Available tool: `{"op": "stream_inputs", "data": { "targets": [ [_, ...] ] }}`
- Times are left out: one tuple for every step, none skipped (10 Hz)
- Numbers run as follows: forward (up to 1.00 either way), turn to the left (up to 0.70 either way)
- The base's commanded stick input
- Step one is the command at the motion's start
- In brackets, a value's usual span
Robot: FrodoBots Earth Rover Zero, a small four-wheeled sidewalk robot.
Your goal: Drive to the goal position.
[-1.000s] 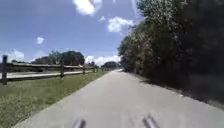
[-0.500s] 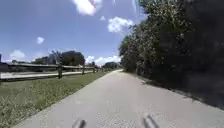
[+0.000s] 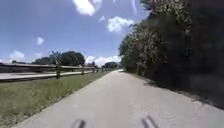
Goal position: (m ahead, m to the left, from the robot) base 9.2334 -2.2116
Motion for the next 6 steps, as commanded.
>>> {"op": "stream_inputs", "data": {
  "targets": [
    [0.5, 0.0],
    [0.5, 0.0],
    [0.5, 0.0],
    [0.5, 0.0],
    [0.5, 0.0],
    [0.5, 0.0]
  ]
}}
